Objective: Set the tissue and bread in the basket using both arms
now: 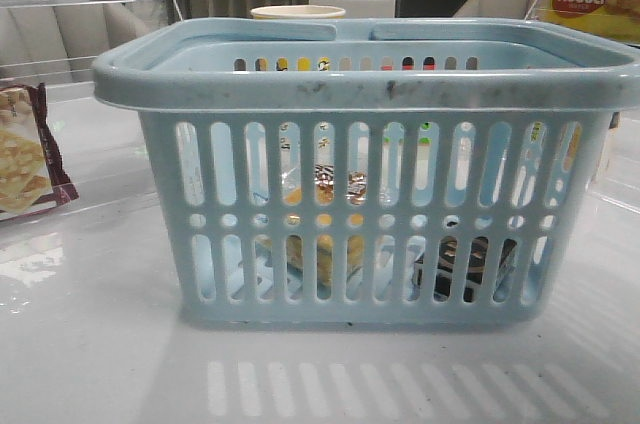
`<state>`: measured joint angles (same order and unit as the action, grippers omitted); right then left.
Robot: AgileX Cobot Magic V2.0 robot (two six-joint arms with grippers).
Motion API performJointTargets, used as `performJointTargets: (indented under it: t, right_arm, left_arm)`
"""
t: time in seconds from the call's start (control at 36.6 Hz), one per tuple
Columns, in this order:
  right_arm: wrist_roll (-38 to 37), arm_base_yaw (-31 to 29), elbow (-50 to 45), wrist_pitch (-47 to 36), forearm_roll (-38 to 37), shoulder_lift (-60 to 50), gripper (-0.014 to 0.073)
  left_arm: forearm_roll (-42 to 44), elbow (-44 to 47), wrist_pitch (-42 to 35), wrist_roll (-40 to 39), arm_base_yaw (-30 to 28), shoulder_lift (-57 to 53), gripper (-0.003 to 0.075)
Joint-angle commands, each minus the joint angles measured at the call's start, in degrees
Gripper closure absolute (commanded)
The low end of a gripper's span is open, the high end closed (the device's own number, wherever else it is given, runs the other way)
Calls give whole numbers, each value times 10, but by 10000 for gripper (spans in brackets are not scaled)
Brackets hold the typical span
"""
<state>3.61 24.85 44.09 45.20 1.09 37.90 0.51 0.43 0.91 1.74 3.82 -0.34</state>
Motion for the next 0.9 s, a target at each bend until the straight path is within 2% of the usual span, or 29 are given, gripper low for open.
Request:
performJointTargets:
  t: [0.0, 0.25, 0.49, 0.6, 0.66, 0.88]
  right_arm:
    - [4, -63, -32, -124, -1, -47, 538]
    - [4, -177, -216, -335, -1, -205, 538]
    - [4, -231, -396, -463, -1, -356, 538]
    - [4, -241, -461, -495, -1, -397, 538]
    - [4, -242, -454, -457, -1, -393, 538]
    - [4, -245, -458, -465, -1, -395, 538]
  left_arm:
    - [-5, -1, -51, -4, -1, -10, 629]
    - [-5, -1, -51, -4, -1, -10, 629]
    - [-5, -1, -51, -4, -1, -10, 629]
    - [-5, -1, -51, -4, -1, -10, 629]
    - [-5, -1, -51, -4, -1, -10, 629]
    - [-5, -1, -51, -4, -1, -9, 629]
